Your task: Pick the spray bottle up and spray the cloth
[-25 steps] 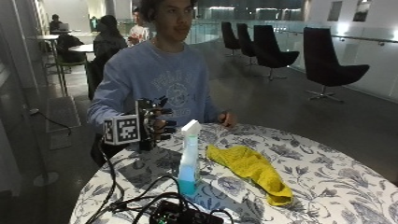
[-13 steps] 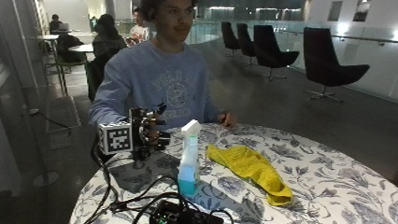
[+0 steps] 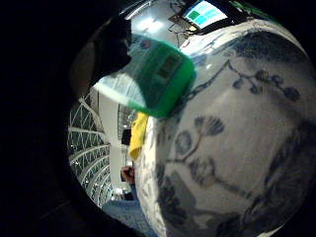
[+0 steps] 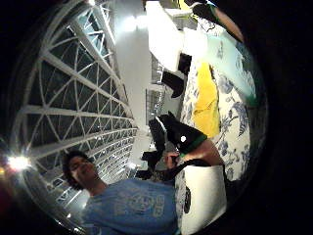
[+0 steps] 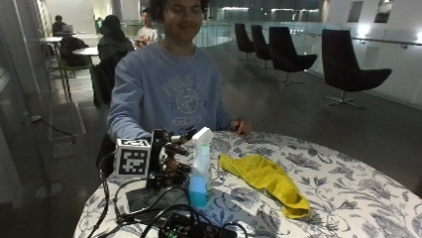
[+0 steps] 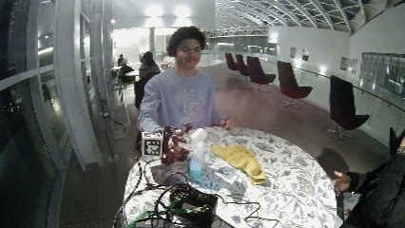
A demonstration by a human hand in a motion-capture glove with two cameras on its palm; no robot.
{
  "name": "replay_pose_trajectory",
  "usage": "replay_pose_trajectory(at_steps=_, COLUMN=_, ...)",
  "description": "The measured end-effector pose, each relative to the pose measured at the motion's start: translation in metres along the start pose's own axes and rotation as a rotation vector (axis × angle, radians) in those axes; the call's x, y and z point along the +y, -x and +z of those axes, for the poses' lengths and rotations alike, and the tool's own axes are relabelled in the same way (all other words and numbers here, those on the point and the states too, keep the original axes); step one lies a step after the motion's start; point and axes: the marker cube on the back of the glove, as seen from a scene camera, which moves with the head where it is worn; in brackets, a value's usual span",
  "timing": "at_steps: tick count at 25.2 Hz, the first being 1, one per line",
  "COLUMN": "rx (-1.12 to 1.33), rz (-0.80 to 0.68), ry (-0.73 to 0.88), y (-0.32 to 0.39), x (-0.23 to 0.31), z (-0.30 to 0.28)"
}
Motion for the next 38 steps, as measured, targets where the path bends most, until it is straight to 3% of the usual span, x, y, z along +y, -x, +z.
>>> replay_pose_trajectory(at_steps=8, rx=0.095, rz=0.047, ry=-0.040, y=-0.018, x=-0.035, z=0.021)
replay_pose_trajectory(at_steps=19, rx=0.222, rz=-0.013, ry=-0.081, y=-0.033, x=-0.046, z=0.037)
replay_pose_trajectory(at_steps=25, rx=0.161, rz=-0.034, ry=-0.095, y=-0.027, x=-0.054, z=0.037)
replay_pose_trajectory(at_steps=31, rx=-0.016, rz=-0.104, ry=0.102, y=0.009, x=-0.044, z=0.045)
replay_pose_trajectory(at_steps=38, rx=-0.147, rz=-0.050, ry=0.356, y=0.054, x=-0.027, z=0.064)
